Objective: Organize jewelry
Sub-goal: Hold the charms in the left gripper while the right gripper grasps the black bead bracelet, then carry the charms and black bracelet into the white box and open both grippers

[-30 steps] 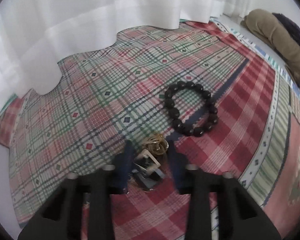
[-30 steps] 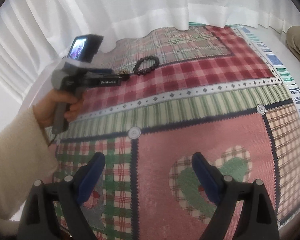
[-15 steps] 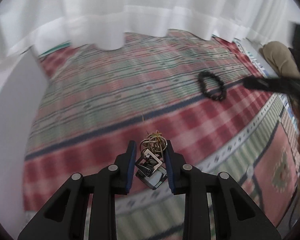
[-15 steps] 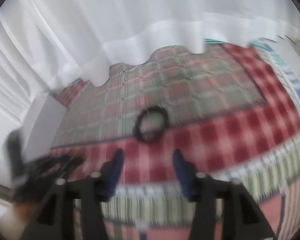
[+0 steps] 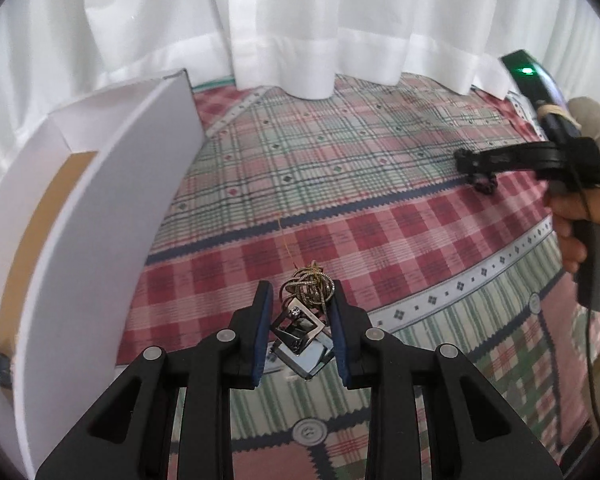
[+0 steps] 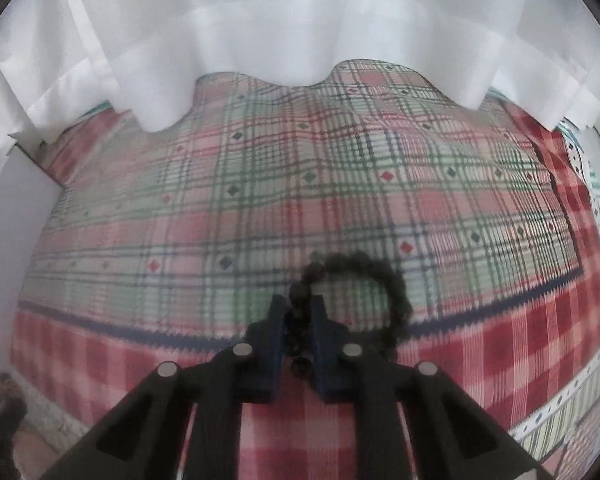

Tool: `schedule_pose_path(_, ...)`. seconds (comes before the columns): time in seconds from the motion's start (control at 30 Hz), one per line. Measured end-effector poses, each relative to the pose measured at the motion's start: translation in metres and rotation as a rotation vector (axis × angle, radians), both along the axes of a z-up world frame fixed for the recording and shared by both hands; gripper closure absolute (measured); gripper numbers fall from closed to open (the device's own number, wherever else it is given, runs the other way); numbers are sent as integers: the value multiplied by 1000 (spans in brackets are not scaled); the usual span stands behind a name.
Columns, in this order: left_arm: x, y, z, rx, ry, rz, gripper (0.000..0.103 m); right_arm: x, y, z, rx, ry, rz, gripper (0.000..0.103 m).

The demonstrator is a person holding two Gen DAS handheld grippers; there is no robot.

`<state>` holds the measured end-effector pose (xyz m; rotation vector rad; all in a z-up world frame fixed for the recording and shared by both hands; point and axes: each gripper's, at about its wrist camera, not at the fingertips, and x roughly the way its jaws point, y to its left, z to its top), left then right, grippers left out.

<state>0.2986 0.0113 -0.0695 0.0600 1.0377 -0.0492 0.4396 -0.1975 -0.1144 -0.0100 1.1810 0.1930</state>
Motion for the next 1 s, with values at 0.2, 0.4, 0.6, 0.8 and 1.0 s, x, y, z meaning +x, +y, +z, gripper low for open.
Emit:
schedule_pose_path(0.2, -17, 7, 14, 8, -24, 8, 76, -55, -13, 42, 132, -22, 9, 90)
schedule_pose_path(0.4, -43, 16, 40, 2, -56, 8, 76, -86, 2, 74, 224, -25, 49, 90)
schedule_pose_path(0.6, -81, 55, 79, -154, -22, 19, 76, -119, 48, 118, 330, -57, 148, 90)
schedule_pose_path(0.8, -119, 130, 127, -220, -22, 111, 76, -148, 129, 173, 431, -115, 314, 90)
schedule_pose_path(1.0, -124, 223, 143, -185, -37, 265, 76, -160, 226, 206, 508, -122, 483, 90)
